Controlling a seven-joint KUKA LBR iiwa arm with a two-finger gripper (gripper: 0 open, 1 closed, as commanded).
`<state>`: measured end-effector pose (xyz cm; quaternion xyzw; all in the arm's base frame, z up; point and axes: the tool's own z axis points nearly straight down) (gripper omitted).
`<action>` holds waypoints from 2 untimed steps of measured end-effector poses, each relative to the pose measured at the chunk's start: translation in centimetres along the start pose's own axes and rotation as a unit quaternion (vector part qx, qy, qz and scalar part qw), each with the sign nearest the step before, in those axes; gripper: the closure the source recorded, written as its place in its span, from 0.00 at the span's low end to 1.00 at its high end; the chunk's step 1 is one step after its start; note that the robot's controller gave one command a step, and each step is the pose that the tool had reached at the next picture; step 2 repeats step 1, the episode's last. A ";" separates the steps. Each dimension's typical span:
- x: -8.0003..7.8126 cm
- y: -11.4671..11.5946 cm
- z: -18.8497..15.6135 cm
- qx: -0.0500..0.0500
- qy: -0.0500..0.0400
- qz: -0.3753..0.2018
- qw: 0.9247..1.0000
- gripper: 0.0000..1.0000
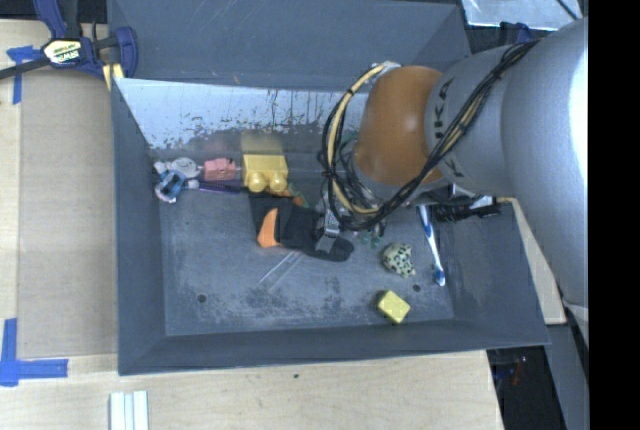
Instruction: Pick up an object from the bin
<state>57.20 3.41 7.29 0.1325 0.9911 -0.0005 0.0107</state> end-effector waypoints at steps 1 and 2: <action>0.0 0.0 -0.1 0.000 0.000 0.000 1.000 1.00; 0.0 0.0 -0.1 0.000 0.000 0.000 1.000 1.00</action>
Offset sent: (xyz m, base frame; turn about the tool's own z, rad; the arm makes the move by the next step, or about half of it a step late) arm 0.0001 0.0000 0.0337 -0.0005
